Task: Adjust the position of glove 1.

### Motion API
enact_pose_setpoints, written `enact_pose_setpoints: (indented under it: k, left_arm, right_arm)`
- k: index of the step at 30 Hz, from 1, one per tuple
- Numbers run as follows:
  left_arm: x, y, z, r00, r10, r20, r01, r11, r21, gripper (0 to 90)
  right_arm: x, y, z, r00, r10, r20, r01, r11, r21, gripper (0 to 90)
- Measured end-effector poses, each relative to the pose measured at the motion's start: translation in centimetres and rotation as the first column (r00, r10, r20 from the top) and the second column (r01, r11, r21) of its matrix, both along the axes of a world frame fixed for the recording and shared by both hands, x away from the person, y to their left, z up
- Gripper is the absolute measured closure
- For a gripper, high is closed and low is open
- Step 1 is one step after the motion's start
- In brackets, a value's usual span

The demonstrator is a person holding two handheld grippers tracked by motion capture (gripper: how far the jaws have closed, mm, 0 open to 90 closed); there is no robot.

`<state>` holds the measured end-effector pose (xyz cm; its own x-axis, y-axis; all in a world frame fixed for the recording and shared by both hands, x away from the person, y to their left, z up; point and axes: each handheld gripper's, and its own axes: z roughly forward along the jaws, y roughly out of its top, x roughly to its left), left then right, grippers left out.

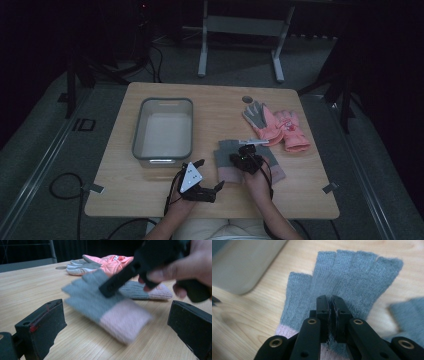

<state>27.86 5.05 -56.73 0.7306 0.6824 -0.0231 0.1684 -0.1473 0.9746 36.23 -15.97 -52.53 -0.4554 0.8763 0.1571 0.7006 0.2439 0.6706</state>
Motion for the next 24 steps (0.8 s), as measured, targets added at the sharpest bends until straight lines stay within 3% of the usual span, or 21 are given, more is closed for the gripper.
enact_pose_setpoints:
  k: [4,6,16,18,24]
  left_arm:
    - [0.0,0.0,0.0,1.0000,0.001,0.000,-0.001,1.0000,0.001,0.6]
    - [0.0,0.0,0.0,1.0000,0.001,-0.001,-0.001,1.0000,0.001,0.6]
    - [0.0,0.0,0.0,1.0000,-0.001,-0.002,0.001,1.0000,0.005,0.6]
    - [0.0,0.0,0.0,1.0000,-0.002,-0.002,0.002,1.0000,0.004,0.6]
    - [0.0,0.0,0.0,1.0000,-0.004,-0.004,0.004,1.0000,0.004,0.6]
  right_arm:
    - [0.0,0.2,-1.7,0.9992,0.007,-0.039,-0.007,0.9999,-0.014,84.0]
    - [0.0,0.1,-2.2,0.9995,0.001,-0.030,-0.001,1.0000,-0.008,83.3]
    - [0.2,0.1,-2.5,0.9994,-0.033,-0.012,0.033,0.9994,0.014,79.9]
    - [0.3,-0.1,-2.2,0.9991,-0.035,-0.022,0.035,0.9990,0.027,74.6]
    - [0.5,-1.6,0.0,0.9994,0.006,0.034,-0.007,0.9989,0.046,66.3]
